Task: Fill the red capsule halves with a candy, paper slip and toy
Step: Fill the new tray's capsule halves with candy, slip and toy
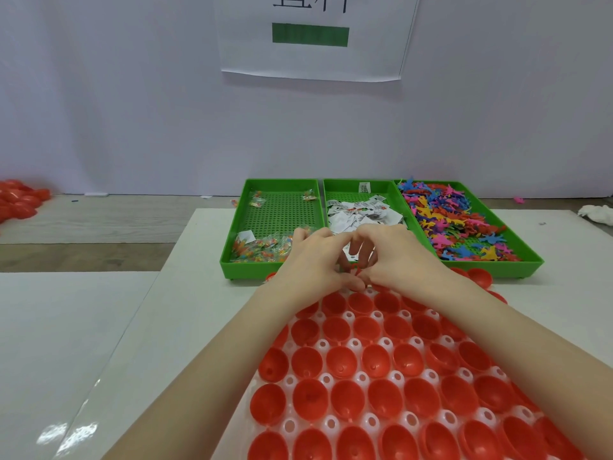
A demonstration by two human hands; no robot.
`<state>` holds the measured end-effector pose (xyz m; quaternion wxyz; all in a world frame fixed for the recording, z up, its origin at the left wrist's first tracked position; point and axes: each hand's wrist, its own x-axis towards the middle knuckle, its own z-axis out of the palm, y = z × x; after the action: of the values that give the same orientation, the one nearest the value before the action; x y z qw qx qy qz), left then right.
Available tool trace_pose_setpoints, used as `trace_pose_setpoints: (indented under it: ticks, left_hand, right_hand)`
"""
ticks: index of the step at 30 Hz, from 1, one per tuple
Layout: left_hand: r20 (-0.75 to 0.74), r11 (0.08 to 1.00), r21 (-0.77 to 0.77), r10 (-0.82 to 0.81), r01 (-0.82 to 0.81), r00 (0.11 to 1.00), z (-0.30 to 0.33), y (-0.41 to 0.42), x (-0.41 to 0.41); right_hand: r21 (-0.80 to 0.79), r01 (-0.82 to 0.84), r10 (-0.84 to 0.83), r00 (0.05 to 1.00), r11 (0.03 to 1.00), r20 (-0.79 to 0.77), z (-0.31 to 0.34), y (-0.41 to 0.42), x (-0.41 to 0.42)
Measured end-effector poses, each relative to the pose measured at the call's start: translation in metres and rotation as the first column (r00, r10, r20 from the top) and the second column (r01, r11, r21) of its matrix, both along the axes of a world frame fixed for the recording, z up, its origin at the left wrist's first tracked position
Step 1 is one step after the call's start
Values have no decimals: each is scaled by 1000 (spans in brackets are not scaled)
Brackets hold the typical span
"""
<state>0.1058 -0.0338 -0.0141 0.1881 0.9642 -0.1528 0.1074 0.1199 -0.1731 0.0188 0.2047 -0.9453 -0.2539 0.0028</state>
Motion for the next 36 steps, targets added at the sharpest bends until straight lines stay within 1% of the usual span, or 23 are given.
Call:
trace_pose_setpoints:
  ticks: [4,5,8,10,15,18,22,26,29,33,36]
  left_hand:
    - [-9,1000,14,-19,19,1000,1,1,-1]
    - [-6,999,27,-31,31,1000,2,1,-1]
    - [-5,995,92,-48,48,999,4,2,0]
    - [-19,993,112,-39,41,999,4,2,1]
    - [-33,989,148,-25,29,999,6,2,0]
    - [-40,989,147,-31,36,999,8,2,-2]
    - [-43,992,115,-40,45,998,9,1,-3]
    - [-44,992,118,-34,39,998,9,0,-3]
    - [-37,995,90,-35,38,999,10,-2,-4]
    - [-8,993,112,-43,44,999,11,-3,-5]
    - [-7,990,134,-34,35,999,10,-3,-3]
  right_hand:
    - [-166,-21,41,992,986,116,8,-3,-2]
    - [-165,-26,45,993,986,111,10,-5,-1]
    - [-88,-52,52,999,995,1,11,-8,0]
    - [-75,-57,54,998,996,-46,11,-11,-1]
    - [-53,-44,40,996,998,-80,13,-19,0]
    - [-67,-55,49,994,996,-94,16,-23,0]
    - [-128,-49,51,999,991,7,13,-23,-3]
    - [-135,-47,60,994,990,96,8,-18,-4]
    - [-142,-27,50,985,989,163,6,-15,-5]
    - [-227,-59,124,951,972,282,3,-9,-6]
    - [-204,-49,108,952,978,287,3,-10,-6]
